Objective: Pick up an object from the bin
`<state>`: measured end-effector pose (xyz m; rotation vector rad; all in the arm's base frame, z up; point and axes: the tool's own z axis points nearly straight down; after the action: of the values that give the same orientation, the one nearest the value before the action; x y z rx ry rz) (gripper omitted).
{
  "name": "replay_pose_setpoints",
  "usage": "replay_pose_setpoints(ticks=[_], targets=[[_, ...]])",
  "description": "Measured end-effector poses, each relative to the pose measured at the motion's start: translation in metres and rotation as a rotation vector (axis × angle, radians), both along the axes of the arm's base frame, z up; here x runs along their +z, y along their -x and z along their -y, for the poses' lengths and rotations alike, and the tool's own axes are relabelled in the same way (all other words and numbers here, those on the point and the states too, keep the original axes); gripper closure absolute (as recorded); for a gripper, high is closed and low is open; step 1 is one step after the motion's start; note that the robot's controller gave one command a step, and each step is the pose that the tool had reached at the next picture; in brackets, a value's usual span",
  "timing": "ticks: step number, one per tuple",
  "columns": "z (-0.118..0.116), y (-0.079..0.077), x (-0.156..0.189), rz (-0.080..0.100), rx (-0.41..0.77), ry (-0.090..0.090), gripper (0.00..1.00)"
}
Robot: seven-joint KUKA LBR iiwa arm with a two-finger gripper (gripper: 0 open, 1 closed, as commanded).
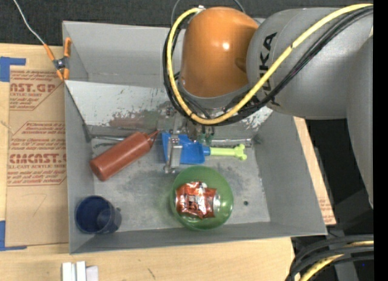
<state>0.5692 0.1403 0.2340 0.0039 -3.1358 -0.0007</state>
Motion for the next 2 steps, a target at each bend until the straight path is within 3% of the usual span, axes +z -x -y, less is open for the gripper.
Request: replay_pose_setpoints(ticks=[1, 2], targets=[[0.001, -0.001, 0.005, 0.008, -0.003, -0.001, 0.00], [-0.047, -0.007, -0.082, 0.008, 0.231, -0.002, 0.00]])
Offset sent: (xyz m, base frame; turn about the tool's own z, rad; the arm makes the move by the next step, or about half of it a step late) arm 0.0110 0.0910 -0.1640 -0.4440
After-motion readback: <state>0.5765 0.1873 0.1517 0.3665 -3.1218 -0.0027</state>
